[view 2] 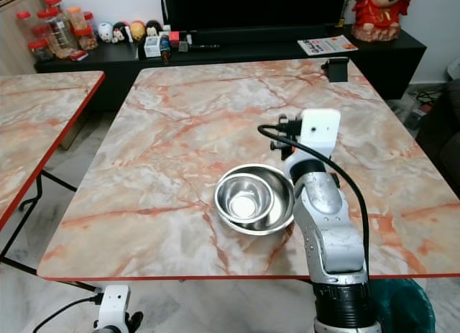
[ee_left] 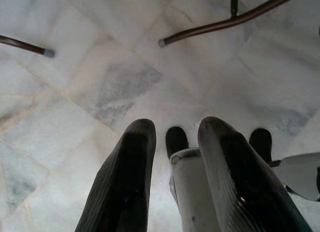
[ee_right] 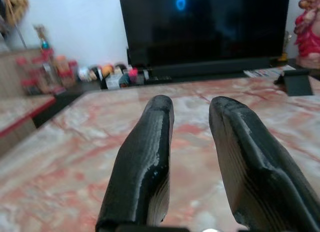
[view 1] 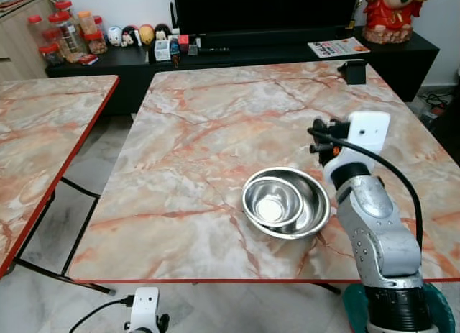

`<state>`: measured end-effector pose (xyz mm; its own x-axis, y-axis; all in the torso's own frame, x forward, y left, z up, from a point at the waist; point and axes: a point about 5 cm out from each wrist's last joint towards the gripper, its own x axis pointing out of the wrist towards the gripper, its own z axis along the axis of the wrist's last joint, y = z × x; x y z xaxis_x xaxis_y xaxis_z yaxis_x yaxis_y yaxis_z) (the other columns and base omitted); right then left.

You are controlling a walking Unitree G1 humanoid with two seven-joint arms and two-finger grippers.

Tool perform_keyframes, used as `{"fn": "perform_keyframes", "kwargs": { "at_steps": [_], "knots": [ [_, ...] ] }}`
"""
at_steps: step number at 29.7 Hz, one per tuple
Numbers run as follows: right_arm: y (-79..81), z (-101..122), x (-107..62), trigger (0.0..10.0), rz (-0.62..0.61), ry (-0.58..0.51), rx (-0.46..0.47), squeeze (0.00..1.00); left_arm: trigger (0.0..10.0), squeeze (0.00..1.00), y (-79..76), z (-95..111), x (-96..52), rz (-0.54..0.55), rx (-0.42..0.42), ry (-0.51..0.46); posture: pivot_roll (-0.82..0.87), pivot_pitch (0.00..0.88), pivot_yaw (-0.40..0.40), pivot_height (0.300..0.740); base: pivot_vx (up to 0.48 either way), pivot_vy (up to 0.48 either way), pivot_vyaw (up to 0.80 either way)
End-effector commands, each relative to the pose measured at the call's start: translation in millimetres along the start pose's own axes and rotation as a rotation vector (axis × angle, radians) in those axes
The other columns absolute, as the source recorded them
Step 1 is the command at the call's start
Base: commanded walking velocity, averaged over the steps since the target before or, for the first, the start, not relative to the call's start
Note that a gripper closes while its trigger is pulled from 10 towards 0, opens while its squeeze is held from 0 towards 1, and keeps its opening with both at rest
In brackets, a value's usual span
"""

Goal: Setting the table

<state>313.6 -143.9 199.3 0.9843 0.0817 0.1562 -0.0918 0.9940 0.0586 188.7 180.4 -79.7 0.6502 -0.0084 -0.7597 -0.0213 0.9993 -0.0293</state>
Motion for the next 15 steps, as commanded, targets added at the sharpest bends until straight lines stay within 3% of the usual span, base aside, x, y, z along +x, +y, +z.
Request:
{"fn": "perform_keyframes", "kwargs": {
  "at_steps": [1,9,15],
  "knots": [
    [2.3,-14.4,-2.1,10.0,0.013,0.018,0.012,0.00,10.0,0.00,3.5,4.9,0.6,0.025,-0.009,-0.020,-0.07,0.019,0.077,0.740,0.000,0.000,0.00],
    [7.0,-67.7,-3.9,10.0,0.039,0.067,-0.010,0.00,10.0,0.00,6.5,16.5,1.3,0.064,-0.085,-0.102,-0.03,0.013,0.050,0.740,0.000,0.000,0.00],
    [15.3,-67.8,1.9,10.0,0.088,0.033,0.002,0.00,10.0,0.00,7.7,22.2,1.9,0.087,-0.128,-0.131,-0.02,0.011,0.040,0.740,0.000,0.000,0.00]
  ]
}}
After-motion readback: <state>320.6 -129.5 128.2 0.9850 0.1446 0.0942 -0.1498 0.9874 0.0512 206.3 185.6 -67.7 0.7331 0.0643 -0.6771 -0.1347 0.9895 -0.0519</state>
